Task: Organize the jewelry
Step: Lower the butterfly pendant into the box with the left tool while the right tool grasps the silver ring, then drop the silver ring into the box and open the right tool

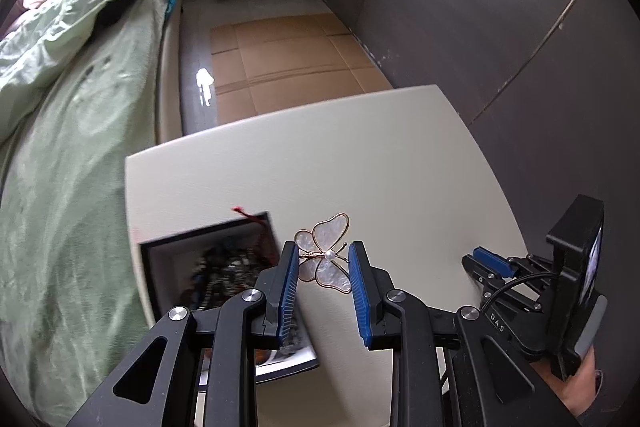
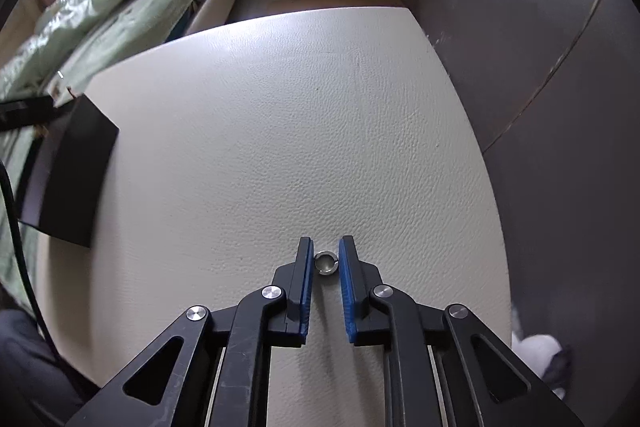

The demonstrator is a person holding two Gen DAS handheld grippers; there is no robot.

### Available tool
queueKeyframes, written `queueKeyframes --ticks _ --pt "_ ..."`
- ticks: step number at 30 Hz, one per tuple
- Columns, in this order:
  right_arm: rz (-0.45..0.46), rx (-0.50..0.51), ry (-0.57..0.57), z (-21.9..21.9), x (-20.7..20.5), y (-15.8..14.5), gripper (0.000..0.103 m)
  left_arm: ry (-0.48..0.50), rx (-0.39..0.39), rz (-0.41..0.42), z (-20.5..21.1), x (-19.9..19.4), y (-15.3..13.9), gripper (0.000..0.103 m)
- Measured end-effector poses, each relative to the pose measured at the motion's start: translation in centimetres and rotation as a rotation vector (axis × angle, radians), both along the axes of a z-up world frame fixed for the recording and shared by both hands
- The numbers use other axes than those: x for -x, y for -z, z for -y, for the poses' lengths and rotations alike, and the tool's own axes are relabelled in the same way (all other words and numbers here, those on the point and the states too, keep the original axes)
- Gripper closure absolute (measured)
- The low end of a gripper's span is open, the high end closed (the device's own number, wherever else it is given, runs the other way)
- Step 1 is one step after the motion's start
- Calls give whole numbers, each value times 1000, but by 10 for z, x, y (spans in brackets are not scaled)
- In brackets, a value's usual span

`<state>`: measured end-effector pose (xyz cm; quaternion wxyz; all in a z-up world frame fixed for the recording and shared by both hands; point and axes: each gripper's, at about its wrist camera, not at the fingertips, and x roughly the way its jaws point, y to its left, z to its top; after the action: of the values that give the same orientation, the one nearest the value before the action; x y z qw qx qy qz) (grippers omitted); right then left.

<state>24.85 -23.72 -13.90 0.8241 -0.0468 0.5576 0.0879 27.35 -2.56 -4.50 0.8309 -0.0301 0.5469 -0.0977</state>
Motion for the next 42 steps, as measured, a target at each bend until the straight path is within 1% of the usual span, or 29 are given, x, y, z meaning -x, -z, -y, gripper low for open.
queueKeyframes --ticks 2,5,9,15,21,22,23,24,25,26,34,36,40,42 --pt "6 18 -3 -1 2 -1 89 -8 -9 13 -7 2 -5 76" --pt "10 2 -2 1 3 -4 89 -30 -22 28 -21 7 -8 76" --pt "40 -67 15 5 5 -17 89 -57 -32 23 -38 12 -2 76" --pt "96 -210 24 3 7 -38 89 -74 -46 -2 -50 17 16 76" --pt "131 -300 0 -11 10 -47 89 -59 -12 -11 -54 20 27 74" --pt "141 -320 -6 -14 11 -49 89 -63 -6 -14 -55 21 27 69" --pt "149 -330 -10 -18 10 -51 89 -65 1 -8 -56 22 27 58" --pt "162 -345 -17 -21 11 -54 89 -68 11 10 -59 24 24 51" --pt "171 -356 -20 -22 14 -56 89 -74 18 30 -61 27 22 39" --pt "177 -365 -22 -24 11 -58 89 -81 27 52 -64 30 18 36" --pt "225 -507 -53 -44 8 -71 89 -154 76 161 -88 55 5 36" --pt "224 -541 -72 -52 7 -73 89 -164 79 184 -93 62 6 36" --pt "211 -579 -104 -73 4 -71 89 -187 77 233 -99 75 9 36" --pt "202 -595 -122 -87 3 -70 89 -201 90 241 -103 80 12 36"
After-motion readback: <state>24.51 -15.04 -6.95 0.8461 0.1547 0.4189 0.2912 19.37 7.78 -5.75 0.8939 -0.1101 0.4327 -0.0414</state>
